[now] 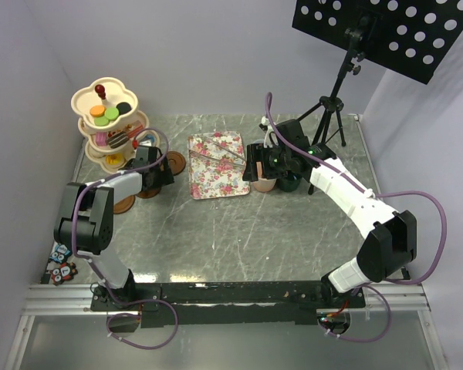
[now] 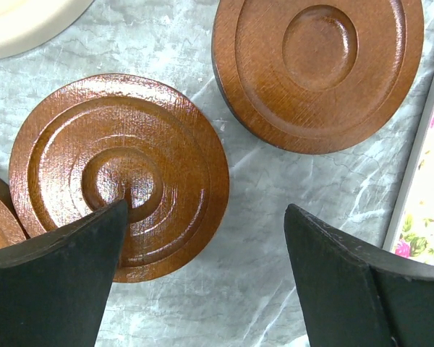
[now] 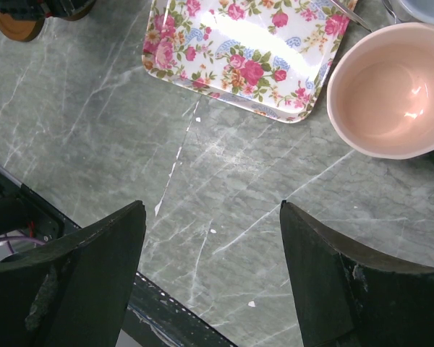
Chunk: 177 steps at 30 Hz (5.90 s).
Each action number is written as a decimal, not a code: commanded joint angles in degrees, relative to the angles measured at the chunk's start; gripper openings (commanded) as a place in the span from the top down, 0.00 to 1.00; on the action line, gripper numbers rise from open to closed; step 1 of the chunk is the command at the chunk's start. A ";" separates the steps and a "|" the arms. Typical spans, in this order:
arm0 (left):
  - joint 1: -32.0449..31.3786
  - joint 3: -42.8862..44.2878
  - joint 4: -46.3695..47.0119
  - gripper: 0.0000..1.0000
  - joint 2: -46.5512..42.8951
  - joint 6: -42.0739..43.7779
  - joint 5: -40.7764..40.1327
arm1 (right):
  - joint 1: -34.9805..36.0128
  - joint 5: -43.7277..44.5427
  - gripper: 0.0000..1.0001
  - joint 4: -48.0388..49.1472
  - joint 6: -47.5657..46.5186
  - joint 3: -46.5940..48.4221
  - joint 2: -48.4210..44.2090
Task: Serve the afternoon tea
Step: Pick up the cup at the center of the board, then place the cup on the coaster.
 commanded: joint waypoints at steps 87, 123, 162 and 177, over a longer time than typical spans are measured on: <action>-22.23 29.43 -21.74 0.04 -15.60 -16.69 2.96 | -9.08 5.52 1.00 -2.69 -9.58 13.64 9.01; -28.13 38.33 -31.85 0.99 -0.38 -17.31 -7.05 | 3.50 13.60 0.44 -2.78 -4.31 20.59 11.12; 2.73 36.47 -11.45 0.99 12.62 7.48 5.16 | -10.22 5.08 0.20 -1.29 -0.79 18.30 9.79; 2.73 32.16 -11.72 0.99 10.15 7.04 3.58 | -11.01 5.78 0.18 -1.37 -1.58 18.83 12.17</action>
